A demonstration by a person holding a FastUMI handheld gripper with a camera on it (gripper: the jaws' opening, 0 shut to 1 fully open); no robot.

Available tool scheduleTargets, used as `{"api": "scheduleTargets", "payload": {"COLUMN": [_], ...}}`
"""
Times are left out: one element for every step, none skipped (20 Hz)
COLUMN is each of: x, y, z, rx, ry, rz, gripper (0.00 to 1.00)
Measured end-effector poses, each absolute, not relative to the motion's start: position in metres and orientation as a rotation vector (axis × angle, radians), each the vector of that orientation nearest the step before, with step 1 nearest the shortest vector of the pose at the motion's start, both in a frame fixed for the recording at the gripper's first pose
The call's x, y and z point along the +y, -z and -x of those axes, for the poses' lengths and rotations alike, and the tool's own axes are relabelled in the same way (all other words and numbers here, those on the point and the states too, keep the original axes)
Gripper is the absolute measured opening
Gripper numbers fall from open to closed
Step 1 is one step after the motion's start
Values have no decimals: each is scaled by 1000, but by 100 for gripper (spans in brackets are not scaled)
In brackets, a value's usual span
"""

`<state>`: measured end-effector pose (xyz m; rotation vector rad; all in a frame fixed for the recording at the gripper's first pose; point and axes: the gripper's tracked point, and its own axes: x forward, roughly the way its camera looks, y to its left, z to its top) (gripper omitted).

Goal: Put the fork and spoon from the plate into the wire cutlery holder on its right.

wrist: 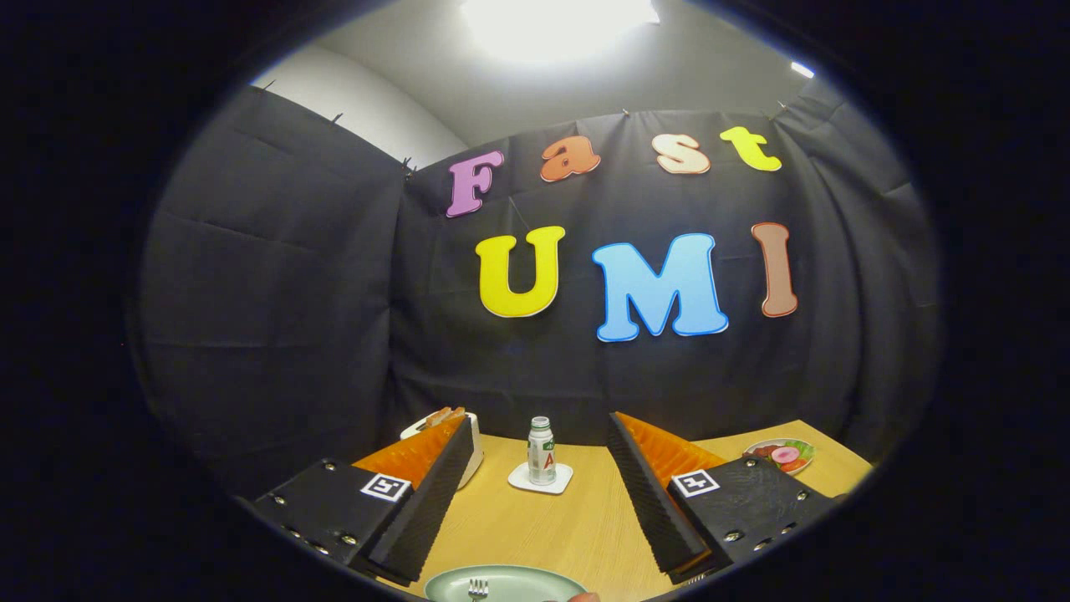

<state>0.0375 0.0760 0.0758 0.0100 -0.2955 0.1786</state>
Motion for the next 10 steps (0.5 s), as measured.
{"api": "scheduleTargets", "payload": {"x": [80, 83, 85, 87, 88, 89, 90, 91, 94, 97], "y": [-72, -66, -59, -56, -56, -55, -52, -44, -30, -13], "z": [-39, -41, -42, -43, -43, -43, -43, -44, -46, -48], "rx": [-273, -251, -225, -214, -211, -212, -206, -179, -119, -60], "ry": [-189, -194, -200, -202, -207, -210, -210, -213, -218, -224], "rz": [-4, 1, 4, 3, 1, 2, 6, 12, 20, 26], "gripper": [98, 98, 98, 98, 98, 98, 98, 98, 98, 98]}}
